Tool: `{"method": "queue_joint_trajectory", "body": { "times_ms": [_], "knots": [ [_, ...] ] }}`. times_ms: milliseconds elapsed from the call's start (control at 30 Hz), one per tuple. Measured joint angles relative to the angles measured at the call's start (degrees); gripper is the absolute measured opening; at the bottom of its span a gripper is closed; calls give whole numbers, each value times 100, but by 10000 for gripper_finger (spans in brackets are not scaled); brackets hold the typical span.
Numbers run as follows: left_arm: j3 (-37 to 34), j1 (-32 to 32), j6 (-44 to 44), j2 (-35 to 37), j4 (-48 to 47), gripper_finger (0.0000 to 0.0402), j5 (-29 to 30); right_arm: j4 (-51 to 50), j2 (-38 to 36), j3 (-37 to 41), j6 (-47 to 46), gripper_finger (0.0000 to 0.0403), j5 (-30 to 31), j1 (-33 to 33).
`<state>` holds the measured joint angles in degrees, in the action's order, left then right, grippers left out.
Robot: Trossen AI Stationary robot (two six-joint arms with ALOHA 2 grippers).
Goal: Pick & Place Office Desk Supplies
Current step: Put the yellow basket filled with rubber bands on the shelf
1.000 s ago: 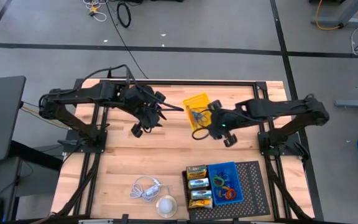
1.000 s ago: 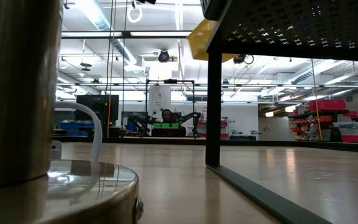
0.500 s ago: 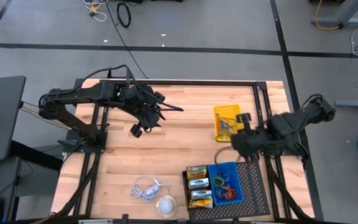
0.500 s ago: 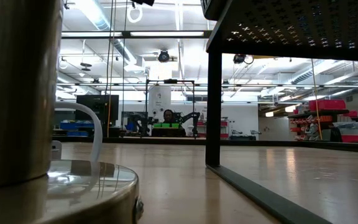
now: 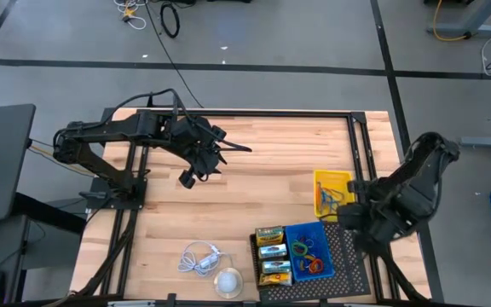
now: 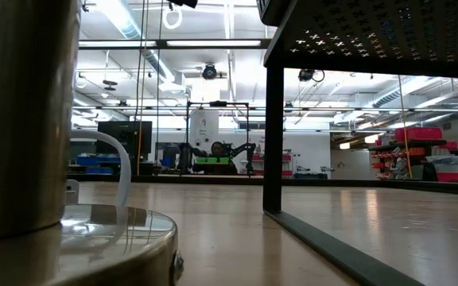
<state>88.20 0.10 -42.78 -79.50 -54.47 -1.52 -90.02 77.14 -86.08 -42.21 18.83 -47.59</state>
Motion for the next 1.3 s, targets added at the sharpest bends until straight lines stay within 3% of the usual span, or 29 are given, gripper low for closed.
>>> {"method": "queue_joint_trajectory", "body": {
  "times_ms": [367,667,967,1300],
  "knots": [
    [-2,0,86,-2,3,148,0,-2,28,0,-1426,4,-579,-855],
    [-2,0,97,-4,26,148,0,2,489,15,-1906,4,-1331,-1201],
    [-2,0,106,-4,29,148,169,65,846,17,-2145,4,-1393,-1541],
    [-2,159,240,-7,73,148,193,972,988,17,-2154,4,-1392,-1879]
  ]
}}
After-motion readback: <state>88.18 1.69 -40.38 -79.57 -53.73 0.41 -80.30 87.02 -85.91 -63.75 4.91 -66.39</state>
